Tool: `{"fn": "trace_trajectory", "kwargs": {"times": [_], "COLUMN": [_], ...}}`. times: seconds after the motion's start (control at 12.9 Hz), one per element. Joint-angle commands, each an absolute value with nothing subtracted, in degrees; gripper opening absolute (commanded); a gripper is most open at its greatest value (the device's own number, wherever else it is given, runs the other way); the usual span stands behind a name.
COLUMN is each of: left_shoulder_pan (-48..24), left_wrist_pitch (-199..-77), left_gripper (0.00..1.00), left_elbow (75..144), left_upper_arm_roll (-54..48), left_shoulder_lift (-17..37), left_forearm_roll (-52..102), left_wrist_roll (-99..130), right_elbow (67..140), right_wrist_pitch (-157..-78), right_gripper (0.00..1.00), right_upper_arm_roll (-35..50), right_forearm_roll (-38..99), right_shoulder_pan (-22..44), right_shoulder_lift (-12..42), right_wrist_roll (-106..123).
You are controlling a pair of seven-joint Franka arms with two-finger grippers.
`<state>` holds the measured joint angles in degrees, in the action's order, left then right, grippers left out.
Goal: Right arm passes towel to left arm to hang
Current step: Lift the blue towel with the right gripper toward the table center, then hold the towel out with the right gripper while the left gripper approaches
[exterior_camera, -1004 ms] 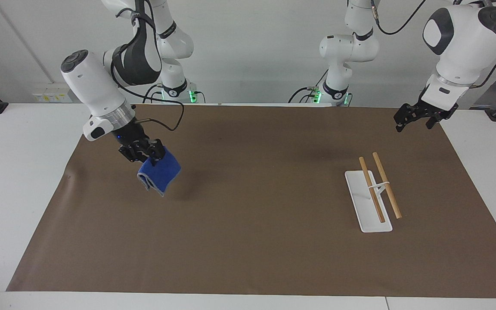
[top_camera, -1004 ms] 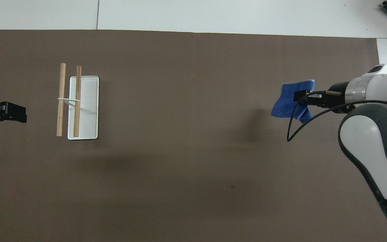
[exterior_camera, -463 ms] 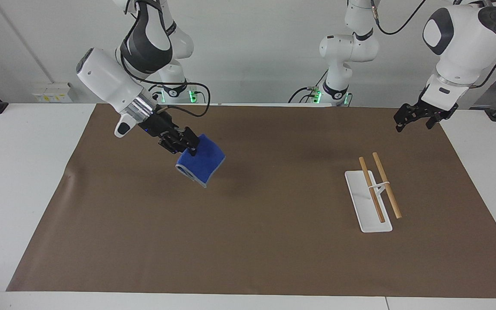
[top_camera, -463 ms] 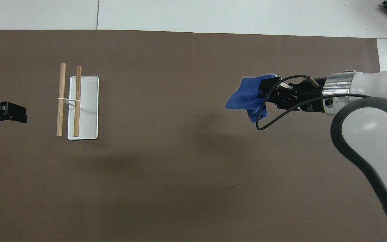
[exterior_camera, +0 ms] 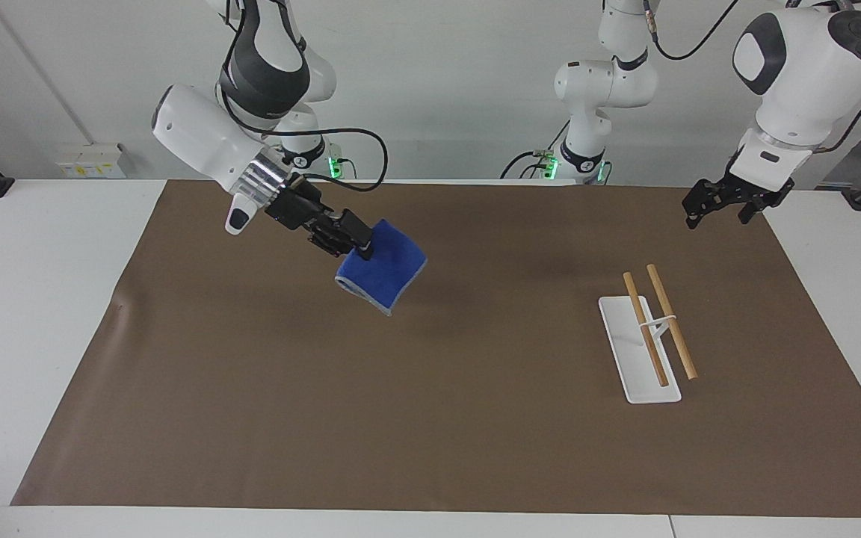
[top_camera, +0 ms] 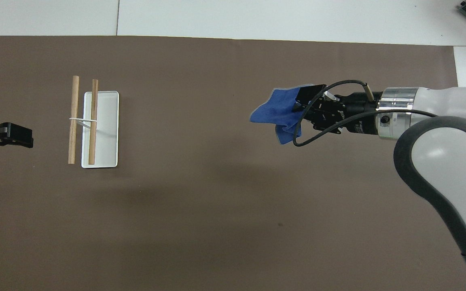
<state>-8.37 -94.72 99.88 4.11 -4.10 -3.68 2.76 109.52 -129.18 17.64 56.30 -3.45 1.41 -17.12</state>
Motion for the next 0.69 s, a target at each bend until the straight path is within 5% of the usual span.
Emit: {"fn": "trace_trajectory", "kwargs": {"times": [0.0, 0.62], "left_shoulder_pan": [-6.4, -6.6], "left_wrist_pitch": [-94.6, -103.5], "left_gripper": [1.0, 1.0], "left_elbow": [100.5, 100.5], "left_upper_arm_roll": [-1.5, -8.2], "left_shoulder_lift": [-5.4, -5.0], "left_forearm_roll": [-4.0, 12.5], "left_wrist_roll": [6.7, 51.1], "right_elbow": [110.2, 110.3], "right_wrist_pitch": [-134.2, -133.9], "right_gripper": [0.0, 0.0], "right_upper_arm_roll": [18.6, 18.8], "right_forearm_roll": [61.2, 65.7], "right_shoulder_pan": [-1.2, 1.7], "right_shoulder_lift": [1.1, 1.5], "right_wrist_roll": [-19.4, -23.0]}}
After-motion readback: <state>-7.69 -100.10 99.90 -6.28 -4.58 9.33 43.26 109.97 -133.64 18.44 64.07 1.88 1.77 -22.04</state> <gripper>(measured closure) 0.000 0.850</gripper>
